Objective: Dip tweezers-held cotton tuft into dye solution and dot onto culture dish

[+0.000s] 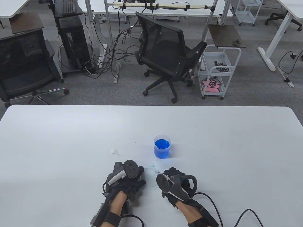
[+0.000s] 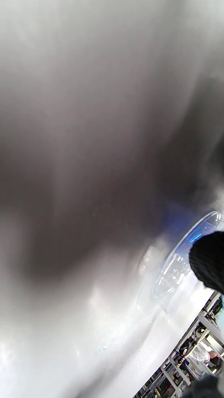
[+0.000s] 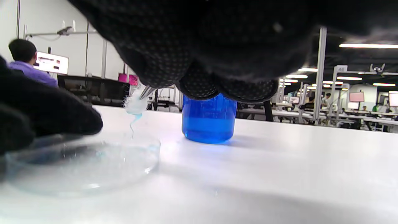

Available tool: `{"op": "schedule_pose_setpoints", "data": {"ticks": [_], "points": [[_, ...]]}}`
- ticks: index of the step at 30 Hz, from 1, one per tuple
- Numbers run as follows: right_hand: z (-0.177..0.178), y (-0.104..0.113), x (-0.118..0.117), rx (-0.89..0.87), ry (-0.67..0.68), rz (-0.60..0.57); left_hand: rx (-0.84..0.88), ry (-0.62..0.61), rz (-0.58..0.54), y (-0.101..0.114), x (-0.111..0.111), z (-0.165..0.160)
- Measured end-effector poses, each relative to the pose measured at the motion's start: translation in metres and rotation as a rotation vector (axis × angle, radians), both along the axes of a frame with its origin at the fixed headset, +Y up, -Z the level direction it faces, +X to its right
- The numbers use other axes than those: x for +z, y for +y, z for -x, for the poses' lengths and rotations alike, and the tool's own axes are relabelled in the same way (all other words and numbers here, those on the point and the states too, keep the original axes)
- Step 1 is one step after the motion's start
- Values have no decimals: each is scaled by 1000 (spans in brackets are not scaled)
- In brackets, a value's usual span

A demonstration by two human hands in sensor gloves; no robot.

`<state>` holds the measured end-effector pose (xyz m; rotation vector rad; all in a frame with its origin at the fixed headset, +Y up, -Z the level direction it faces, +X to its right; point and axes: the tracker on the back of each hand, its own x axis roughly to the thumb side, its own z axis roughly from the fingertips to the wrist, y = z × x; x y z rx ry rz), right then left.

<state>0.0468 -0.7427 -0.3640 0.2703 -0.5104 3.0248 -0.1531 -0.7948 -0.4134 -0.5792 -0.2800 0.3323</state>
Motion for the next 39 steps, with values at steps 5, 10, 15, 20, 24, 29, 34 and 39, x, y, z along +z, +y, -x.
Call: {"op": "schedule_pose_setpoints", "data": {"ticks": [5,10,15,20,24,29,34,39], "points": [[1,-2,4,10,13,17,0,3,1,0,0,0],[7,-16,-1,61,16,70,1,4,2,0,0,1],[7,-24,-4,85,10,93,5,7,3,0,0,1],[3,-18,-2,54,-2,79,4,8,3,0,0,1],[3,-8,5,11,11,47,5,8,3,0,0,1],[10,-9,9,21,41,49,5,8,3,0,0,2],[17,-25,3,80,46,98,6,9,2,0,0,2],[18,-30,1,109,43,101,7,10,2,0,0,2]]}}
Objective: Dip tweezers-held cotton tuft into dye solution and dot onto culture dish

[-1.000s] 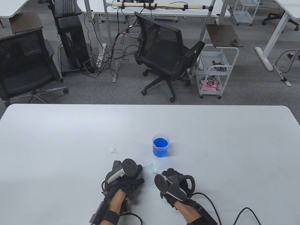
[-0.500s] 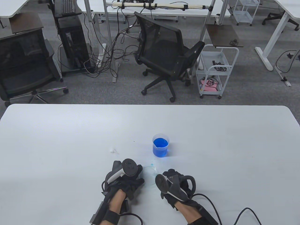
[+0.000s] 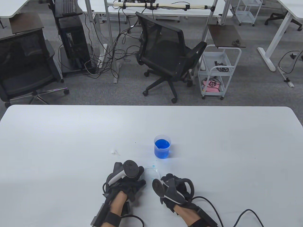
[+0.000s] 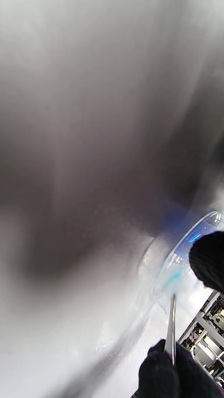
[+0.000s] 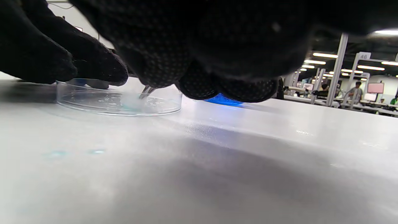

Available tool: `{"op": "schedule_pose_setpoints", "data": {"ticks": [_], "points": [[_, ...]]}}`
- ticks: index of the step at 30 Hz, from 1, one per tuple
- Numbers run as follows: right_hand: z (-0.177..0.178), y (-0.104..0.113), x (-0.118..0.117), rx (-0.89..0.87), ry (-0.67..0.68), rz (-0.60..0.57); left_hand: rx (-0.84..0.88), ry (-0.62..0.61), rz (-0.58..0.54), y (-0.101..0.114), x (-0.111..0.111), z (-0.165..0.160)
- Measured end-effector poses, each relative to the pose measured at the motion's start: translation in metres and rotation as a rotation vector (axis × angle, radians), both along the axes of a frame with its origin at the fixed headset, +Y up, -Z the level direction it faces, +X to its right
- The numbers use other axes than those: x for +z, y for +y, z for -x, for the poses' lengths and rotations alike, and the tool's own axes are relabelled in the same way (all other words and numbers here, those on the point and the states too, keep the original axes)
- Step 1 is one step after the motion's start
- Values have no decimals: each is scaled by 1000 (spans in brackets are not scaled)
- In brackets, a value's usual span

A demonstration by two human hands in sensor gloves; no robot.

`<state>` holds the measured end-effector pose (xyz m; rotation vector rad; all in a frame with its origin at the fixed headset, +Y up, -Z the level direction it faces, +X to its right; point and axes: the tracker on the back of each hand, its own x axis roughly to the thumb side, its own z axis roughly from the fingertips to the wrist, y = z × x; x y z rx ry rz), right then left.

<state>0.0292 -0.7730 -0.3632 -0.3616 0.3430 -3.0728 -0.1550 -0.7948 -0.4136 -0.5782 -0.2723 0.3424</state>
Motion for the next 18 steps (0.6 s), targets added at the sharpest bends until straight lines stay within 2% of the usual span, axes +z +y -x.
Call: {"op": "schedule_pose_setpoints", "data": {"ticks": [10,18], "points": [[-5,26,-2,-102,-19,-96,1,-2,0,0,0,0],[6,6,-7,-12,1,-46,3,-4,-2,-1,1,-1]]}}
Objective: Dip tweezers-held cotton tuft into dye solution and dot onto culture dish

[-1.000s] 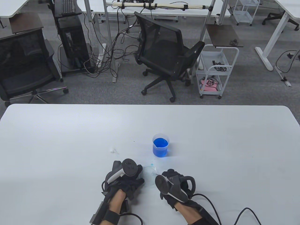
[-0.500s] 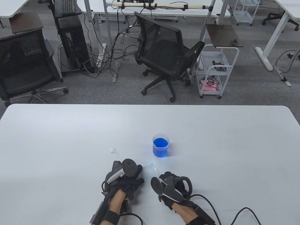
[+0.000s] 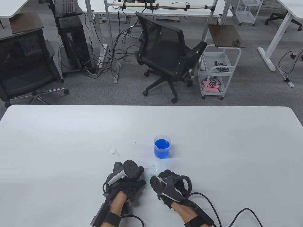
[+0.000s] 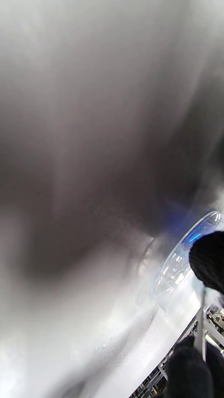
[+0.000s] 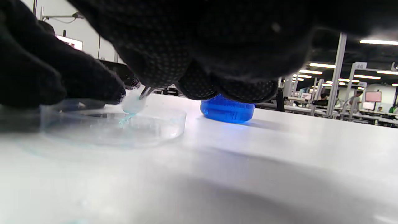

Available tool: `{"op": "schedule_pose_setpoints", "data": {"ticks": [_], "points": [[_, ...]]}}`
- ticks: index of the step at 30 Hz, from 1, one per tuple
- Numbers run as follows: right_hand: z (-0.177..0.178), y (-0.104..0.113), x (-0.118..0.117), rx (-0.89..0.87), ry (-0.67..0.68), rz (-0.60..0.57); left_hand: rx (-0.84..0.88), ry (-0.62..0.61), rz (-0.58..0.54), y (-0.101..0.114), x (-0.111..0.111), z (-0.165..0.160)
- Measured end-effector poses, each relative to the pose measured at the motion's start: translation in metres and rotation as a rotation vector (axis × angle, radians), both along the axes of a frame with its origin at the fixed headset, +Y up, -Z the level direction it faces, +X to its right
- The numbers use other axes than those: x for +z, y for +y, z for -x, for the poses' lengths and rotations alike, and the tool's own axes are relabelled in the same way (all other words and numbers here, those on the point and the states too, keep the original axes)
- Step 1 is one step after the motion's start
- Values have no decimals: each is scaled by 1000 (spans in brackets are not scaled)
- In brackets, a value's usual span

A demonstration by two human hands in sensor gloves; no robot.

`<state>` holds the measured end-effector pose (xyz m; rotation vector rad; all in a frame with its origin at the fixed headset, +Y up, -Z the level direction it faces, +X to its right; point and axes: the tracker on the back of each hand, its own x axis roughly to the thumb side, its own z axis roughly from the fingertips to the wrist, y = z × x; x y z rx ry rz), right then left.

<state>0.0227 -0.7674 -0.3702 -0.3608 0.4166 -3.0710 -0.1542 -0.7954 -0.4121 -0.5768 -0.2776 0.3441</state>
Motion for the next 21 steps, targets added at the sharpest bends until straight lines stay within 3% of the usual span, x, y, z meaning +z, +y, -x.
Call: {"op": "schedule_pose_setpoints", "data": {"ticks": [5,14,21], "points": [[0,-3,-1,4,2,13,5,0,1,0,0,0],[-8,18,1,-101,-6,-60,2,-1,1,0,0,-1],[1,3,-5,-18,3,-28,1,1,2,0,0,-1]]}}
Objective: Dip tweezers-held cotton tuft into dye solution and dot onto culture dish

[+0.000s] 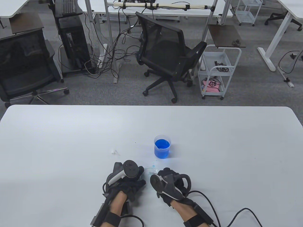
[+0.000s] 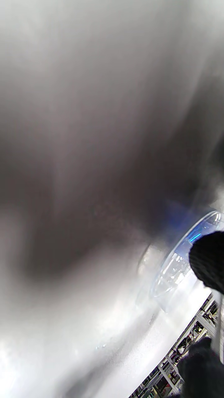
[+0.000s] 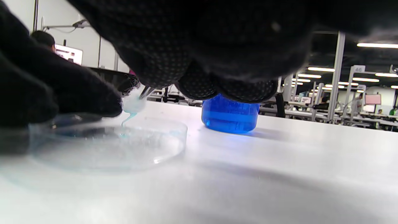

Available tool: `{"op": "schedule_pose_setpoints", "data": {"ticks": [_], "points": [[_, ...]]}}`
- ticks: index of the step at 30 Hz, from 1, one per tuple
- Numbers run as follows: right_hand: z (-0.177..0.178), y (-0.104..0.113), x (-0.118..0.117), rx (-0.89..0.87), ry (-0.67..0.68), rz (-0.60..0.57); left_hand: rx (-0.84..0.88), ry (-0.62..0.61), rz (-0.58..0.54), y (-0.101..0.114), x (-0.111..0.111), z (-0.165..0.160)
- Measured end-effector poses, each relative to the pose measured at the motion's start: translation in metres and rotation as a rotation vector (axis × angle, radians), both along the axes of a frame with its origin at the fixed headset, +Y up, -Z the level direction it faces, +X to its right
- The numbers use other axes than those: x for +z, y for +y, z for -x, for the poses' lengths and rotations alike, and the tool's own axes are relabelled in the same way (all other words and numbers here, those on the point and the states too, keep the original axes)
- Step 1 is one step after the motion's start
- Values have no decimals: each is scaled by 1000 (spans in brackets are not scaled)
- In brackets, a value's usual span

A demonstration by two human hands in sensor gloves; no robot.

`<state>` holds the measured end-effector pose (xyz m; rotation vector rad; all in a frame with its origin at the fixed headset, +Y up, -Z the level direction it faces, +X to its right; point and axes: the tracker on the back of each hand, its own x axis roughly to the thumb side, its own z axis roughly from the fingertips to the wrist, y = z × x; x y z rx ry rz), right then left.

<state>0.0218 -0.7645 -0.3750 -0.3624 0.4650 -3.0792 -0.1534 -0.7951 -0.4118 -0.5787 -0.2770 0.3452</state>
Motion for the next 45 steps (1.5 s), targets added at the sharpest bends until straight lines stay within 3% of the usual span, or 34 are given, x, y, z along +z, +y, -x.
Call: {"op": "schedule_pose_setpoints", "data": {"ticks": [7,18,28,39,45], "points": [[2,-9,-2,33,-1,25,0,1,2,0,0,0],[-18,19,2,-107,-45,-44,1,2,3,0,0,0],[-5,-8,-6,0,-37,42,2,0,1,0,0,0],[-25,13,-1,-109,-72,1,1,0,1,0,0,0],[-23,1,-3,-47,-68,34,1,2,3,0,0,0]]}}
